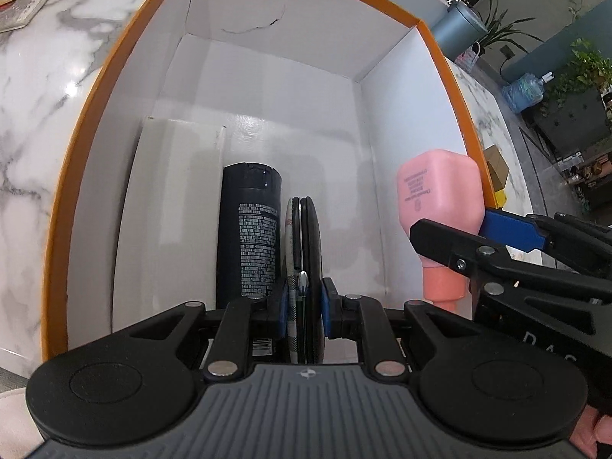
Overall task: Organize rigid objects
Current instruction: 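Lower the plaid pouch into the orange box with the left tool while the right tool lowers the pink bottle, then open both tools to release the pouch and pink bottle, then withdraw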
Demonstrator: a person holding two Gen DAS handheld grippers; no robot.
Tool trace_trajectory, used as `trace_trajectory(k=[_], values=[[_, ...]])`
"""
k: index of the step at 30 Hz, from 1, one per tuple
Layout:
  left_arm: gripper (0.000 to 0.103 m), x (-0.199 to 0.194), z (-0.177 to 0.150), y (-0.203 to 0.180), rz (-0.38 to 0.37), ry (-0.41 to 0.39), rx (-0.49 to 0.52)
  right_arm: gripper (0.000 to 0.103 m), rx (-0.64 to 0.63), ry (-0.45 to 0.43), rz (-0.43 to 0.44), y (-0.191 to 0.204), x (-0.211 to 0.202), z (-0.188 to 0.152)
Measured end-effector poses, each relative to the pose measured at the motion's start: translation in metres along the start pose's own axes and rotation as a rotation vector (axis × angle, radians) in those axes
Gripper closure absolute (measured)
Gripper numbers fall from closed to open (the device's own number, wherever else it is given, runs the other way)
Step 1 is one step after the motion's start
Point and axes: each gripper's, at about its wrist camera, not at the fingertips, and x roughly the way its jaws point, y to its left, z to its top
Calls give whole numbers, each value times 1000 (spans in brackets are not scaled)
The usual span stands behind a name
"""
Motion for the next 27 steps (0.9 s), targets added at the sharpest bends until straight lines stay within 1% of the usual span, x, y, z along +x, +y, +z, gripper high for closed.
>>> trace_trajectory(k=[4,5,7,9,10,11,12,14,15,17,18,20,21,22,24,27], values=[[84,-4,1,-6,24,7,33,60,-12,1,-11,1,0,0],[80,-4,0,-6,38,6,44,60,-14,2,-13,2,0,0],[78,-10,-1,-10,81,-3,77,60,-21,4,-13,3,-1,-1],[69,-15,-2,-17,145,-22,108,60,-25,8,-13,4,-1,-1],[68,-20,-3,-19,181,-44,124,60,-29,11,-13,5,-1,-1],[68,-24,-3,-19,196,-62,135,60,-38,15,-14,7,-1,-1],[68,-29,-2,-19,197,-76,138,60,-51,18,-19,9,0,-2],[68,-39,-2,-14,167,-96,129,60,-74,21,-26,13,1,-4],[70,-41,-2,-12,159,-102,129,60,-93,28,-26,16,2,-5],[71,-44,-3,-13,177,-118,137,60,-114,50,-22,20,5,-7],[71,-46,-4,-13,172,-124,144,60,-125,67,-20,22,8,-9],[71,-45,-4,-15,155,-119,144,61,-168,75,-31,28,11,-12],[71,-43,-3,-17,154,-118,144,66,-174,78,-38,30,11,-13],[71,-42,-4,-18,156,-116,147,69,-177,77,-47,30,11,-13],[71,-38,-3,-22,158,-111,147,70,-176,79,-58,28,11,-13],[71,-38,-4,-24,161,-107,147,70,-166,76,-50,25,9,-12]])
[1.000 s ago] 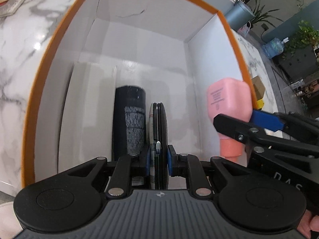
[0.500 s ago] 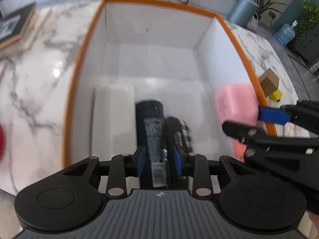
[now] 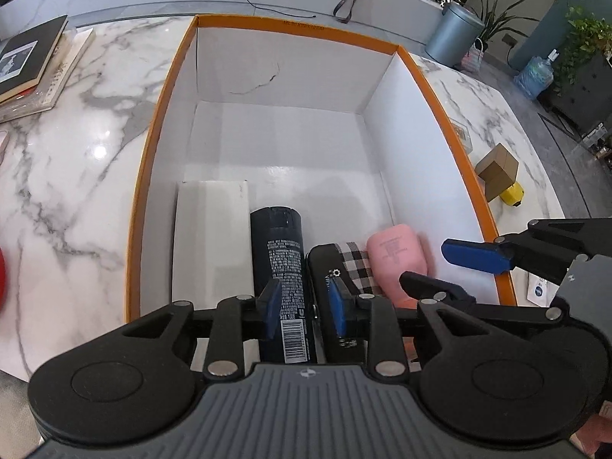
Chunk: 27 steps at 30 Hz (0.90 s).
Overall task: Organize rigid objects
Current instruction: 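Open both tools to release the pouch and pink bottle, then withdraw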
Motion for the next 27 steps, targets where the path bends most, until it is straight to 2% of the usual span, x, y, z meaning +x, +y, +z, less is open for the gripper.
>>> trace_trajectory(k=[6,15,27], values=[[71,-4,0,0,11,-11,-17,70,15,-35,-1,-3,-7,1],[72,-26,3,-14,-2,-89,-5,68,70,-169,53,-23,-37,-2],[72,-41,6,-69,-19,-158,100,64,257,-298,104,-82,-69,-24]])
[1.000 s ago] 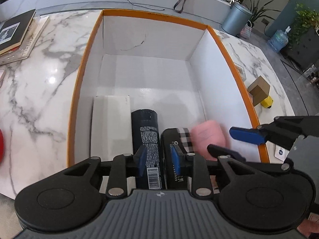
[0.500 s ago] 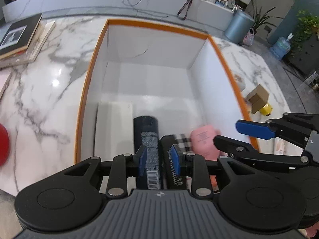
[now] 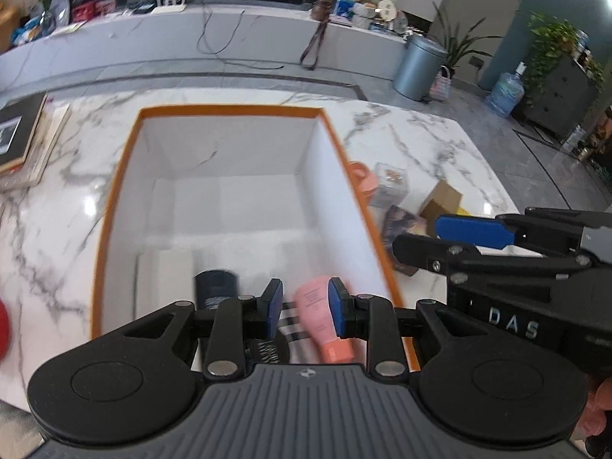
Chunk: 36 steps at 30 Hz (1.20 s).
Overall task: Organize rigid objects
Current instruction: 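Open both tools to release the pouch and pink bottle, then withdraw, then grasp the illustrated book with the left tool while the right tool grasps the white lotion bottle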
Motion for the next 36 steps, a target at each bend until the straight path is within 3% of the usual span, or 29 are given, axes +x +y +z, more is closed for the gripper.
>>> trace_trajectory(k=[3,6,17,23,30,36], values=[[73,2,3,-18,-6,-6,31,63,45,-16,2,-18,-7,-1],[72,6,5,-40,-31,-15,80,54,96,-28,3,-41,-12,-3],[72,50,11,-120,-70,20,238,53,318,-34,-67,-134,-14,-22],[60,87,19,-143,-40,59,307,53,428,-17,-103,-177,0,-36],[34,127,25,-150,0,101,351,52,494,15,-93,-199,31,-46],[30,156,30,-149,12,153,362,52,520,19,-113,-218,50,-51]])
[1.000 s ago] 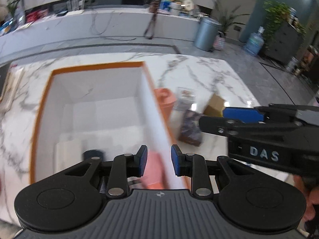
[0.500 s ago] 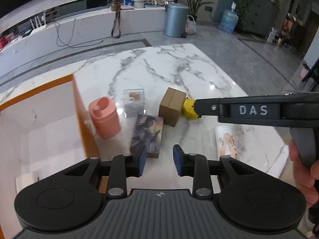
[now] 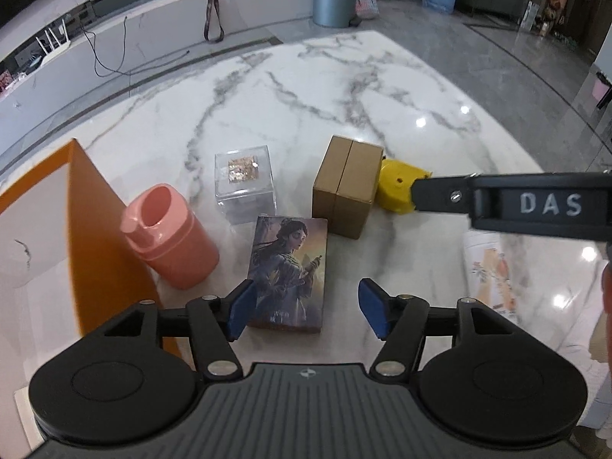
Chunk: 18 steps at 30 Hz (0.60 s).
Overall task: Organize rigid objects
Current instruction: 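Grasp the illustrated book with the left tool while the right tool grasps the white lotion bottle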
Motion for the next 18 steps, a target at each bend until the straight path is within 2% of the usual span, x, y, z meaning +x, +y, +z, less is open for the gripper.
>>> trace_trajectory(k=[9,13,16,17,18], values=[[26,32,8,2,22,67,-9,52,28,16,-56,-22,23,1],[26,36,10,2,45,60,-3,52,32,20,-51,-24,29,1],[28,43,12,3,54,90,-11,52,19,24,-49,-22,32,1],[35,45,11,4,53,100,-22,52,14,26,-51,-22,32,1],[36,47,11,5,47,102,-28,52,9,28,-54,-22,31,1]])
